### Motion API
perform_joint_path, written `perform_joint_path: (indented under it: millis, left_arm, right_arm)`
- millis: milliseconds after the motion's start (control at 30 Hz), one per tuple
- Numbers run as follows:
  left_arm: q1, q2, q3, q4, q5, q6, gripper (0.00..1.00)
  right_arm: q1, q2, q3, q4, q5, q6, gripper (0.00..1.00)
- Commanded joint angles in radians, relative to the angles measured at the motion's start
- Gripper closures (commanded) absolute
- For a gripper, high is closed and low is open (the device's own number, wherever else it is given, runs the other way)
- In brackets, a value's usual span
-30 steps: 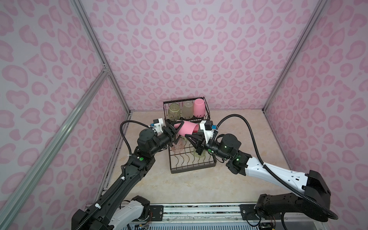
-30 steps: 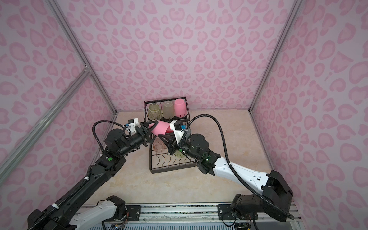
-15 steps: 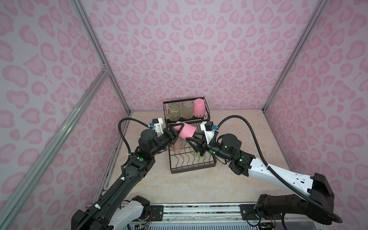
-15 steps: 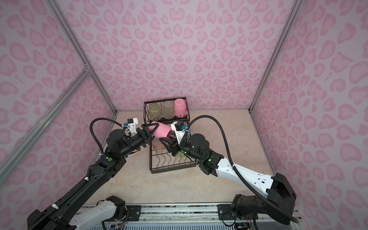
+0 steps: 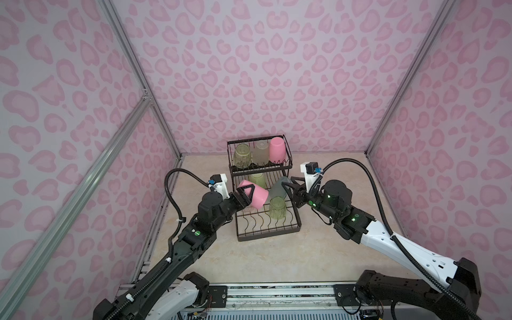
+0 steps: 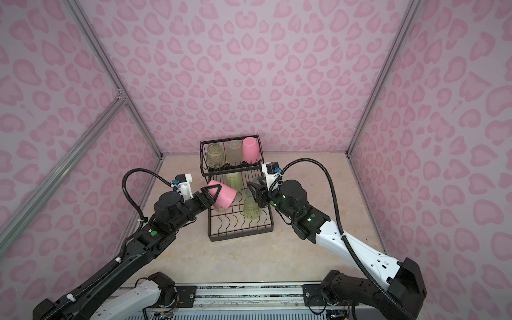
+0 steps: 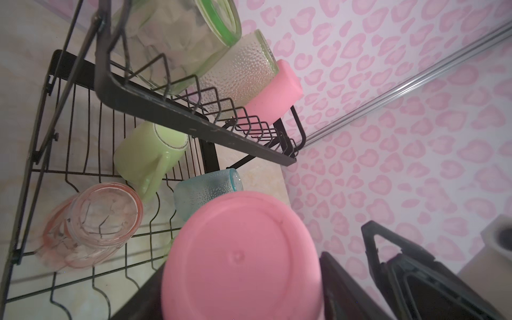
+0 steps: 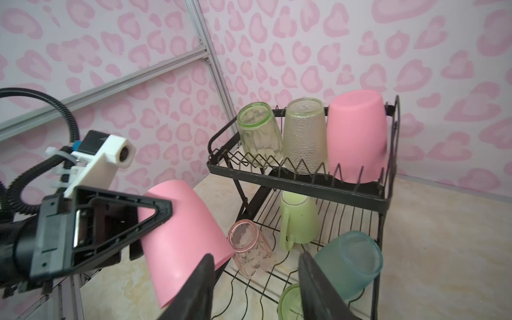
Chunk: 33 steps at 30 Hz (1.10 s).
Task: Load the cups into the dish rack
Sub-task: 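Open the right gripper and draw it back while the left lowers the cup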
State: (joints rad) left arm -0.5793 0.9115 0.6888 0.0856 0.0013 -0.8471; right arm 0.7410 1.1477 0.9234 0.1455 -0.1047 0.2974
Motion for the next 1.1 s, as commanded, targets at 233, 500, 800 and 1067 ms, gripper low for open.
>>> perform_joint_path:
  millis: [233, 500, 800, 1067]
  left_arm:
    - [-0.239, 0.08, -0.118, 0.19, -0.409, 0.385, 0.35]
    - [-0.357, 0.163, -0.181, 0.299, -0.573, 0.52, 0.35]
    - [-0.388, 0.258, -0.244, 0.395, -0.661, 0.551, 0.35]
    - [-0.389, 0.329, -0.287, 0.479, -0.706, 0.559, 0.35]
  right_arm:
    - [-0.051, -0.033, -0.048, -0.016, -0.006, 0.028, 0.51]
    - [-0.069, -0.061, -0.08, -0.009, -0.007, 0.033, 0.51]
    - [-0.084, -0.088, -0.109, -0.001, -0.008, 0.036, 0.51]
    - [-0.091, -0.103, -0.135, 0.015, -0.01, 0.042, 0.51]
